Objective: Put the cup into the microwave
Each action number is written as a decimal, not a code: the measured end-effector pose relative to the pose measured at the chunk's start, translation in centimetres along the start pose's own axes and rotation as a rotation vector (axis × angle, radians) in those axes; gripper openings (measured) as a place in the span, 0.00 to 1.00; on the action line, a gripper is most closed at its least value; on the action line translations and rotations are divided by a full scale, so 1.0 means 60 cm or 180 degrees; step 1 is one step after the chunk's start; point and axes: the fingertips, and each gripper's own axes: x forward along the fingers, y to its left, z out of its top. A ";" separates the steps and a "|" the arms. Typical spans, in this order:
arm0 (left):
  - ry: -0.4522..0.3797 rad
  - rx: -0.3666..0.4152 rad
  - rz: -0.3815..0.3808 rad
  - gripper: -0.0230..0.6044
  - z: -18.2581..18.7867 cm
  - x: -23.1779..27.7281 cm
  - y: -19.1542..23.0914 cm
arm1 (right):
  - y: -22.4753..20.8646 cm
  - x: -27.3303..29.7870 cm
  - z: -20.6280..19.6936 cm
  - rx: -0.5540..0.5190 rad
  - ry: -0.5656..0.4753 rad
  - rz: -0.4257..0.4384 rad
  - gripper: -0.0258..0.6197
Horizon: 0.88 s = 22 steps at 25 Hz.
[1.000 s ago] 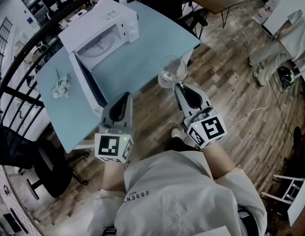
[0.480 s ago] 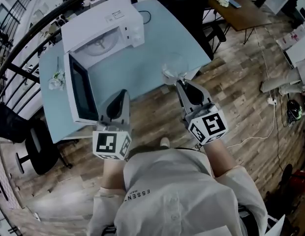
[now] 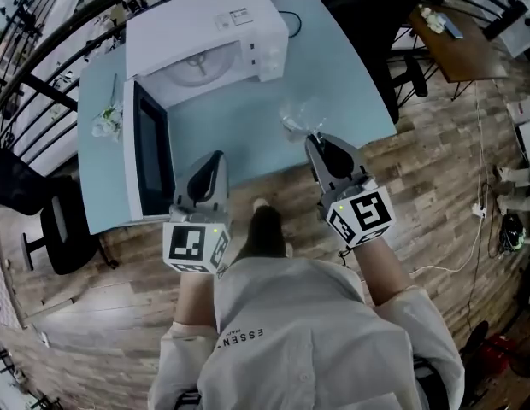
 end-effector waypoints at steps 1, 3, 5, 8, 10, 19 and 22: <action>-0.0006 -0.0015 0.0025 0.04 -0.002 0.012 0.015 | -0.002 0.022 -0.002 -0.0003 0.0012 0.0044 0.10; -0.0033 -0.0033 0.0070 0.04 -0.001 0.038 0.049 | -0.006 0.070 -0.006 -0.0002 0.0029 0.0130 0.10; -0.0056 -0.0060 0.0120 0.04 0.000 0.068 0.086 | -0.013 0.120 -0.010 -0.0004 0.0045 0.0217 0.10; -0.0053 -0.0096 0.0209 0.04 -0.003 0.106 0.140 | -0.014 0.193 -0.017 -0.0025 0.0069 0.0378 0.10; -0.0036 -0.0111 0.0265 0.04 -0.008 0.127 0.172 | -0.013 0.236 -0.024 -0.0046 0.0096 0.0478 0.10; 0.0078 -0.0243 0.0421 0.04 -0.043 0.181 0.248 | -0.006 0.376 -0.089 0.0030 0.0351 0.0774 0.10; 0.0100 -0.0351 0.0436 0.04 -0.059 0.190 0.253 | 0.000 0.413 -0.110 -0.0039 0.0395 0.0875 0.10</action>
